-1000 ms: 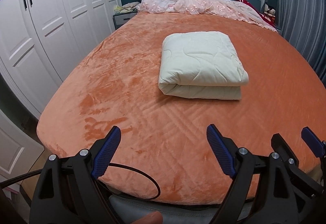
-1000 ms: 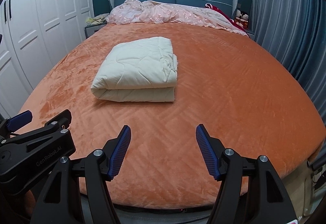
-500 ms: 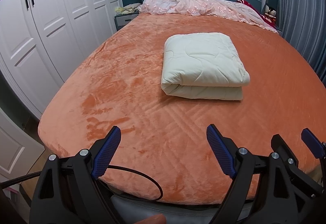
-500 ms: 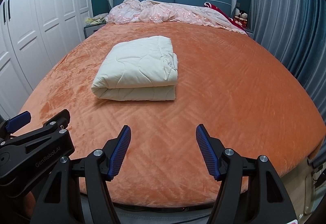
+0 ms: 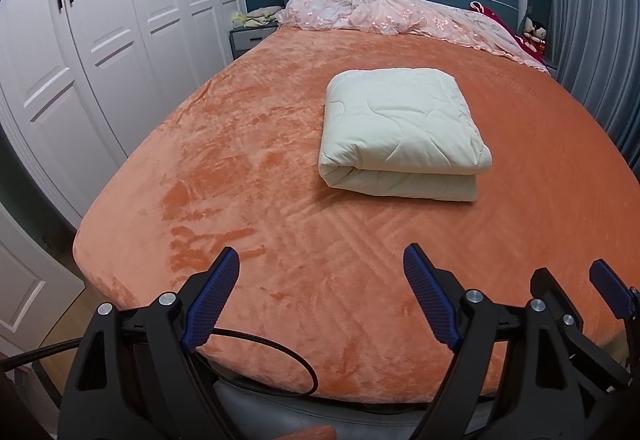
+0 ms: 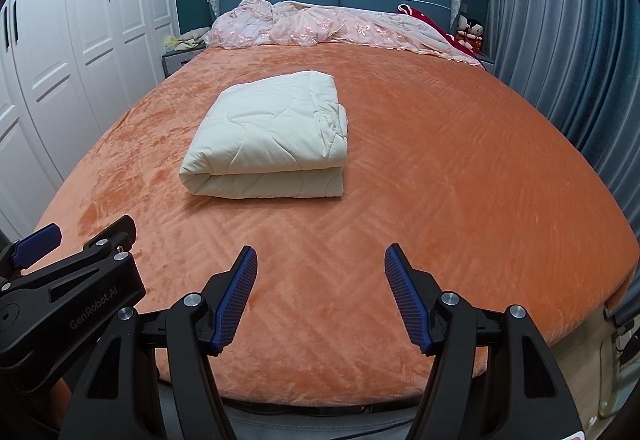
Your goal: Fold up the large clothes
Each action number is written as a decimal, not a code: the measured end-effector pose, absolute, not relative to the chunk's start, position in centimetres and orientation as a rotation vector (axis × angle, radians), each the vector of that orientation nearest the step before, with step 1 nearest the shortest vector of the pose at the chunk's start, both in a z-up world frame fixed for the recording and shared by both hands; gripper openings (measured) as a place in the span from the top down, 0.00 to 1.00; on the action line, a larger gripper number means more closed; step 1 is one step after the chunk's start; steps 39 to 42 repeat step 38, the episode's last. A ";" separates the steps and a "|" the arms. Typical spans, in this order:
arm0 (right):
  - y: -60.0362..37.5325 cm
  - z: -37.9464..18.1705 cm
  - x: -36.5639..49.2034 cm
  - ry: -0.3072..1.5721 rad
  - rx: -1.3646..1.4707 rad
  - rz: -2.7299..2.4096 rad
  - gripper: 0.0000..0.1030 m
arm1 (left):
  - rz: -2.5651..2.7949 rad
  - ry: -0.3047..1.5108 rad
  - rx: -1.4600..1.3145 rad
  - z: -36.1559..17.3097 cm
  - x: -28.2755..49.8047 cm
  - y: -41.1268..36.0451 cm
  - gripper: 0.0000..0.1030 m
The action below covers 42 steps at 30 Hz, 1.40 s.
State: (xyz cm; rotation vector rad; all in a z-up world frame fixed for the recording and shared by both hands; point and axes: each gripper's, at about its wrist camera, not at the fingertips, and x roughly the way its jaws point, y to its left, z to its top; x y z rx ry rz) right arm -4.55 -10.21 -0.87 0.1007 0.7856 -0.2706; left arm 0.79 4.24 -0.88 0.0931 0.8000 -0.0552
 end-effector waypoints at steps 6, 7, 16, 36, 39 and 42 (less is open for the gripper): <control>-10.1 -0.8 -4.5 0.787 0.103 -0.273 0.37 | -0.073 0.813 0.075 -1.1 0.9 4.5 0.21; -10.1 -0.8 -4.6 0.788 0.102 -0.273 0.37 | -0.072 0.813 0.070 -1.1 0.9 4.4 0.21; -9.6 -0.9 -4.5 0.798 0.107 -0.287 0.37 | -0.073 0.808 0.081 -1.3 0.8 4.3 0.21; -8.7 -1.4 -4.2 0.808 0.100 -0.306 0.37 | -0.046 0.791 0.104 -1.9 0.5 4.2 0.25; -8.7 -1.4 -4.2 0.808 0.100 -0.307 0.37 | -0.049 0.792 0.105 -1.9 0.5 4.1 0.25; -8.7 -1.4 -4.2 0.808 0.100 -0.307 0.37 | -0.049 0.792 0.105 -1.9 0.5 4.1 0.25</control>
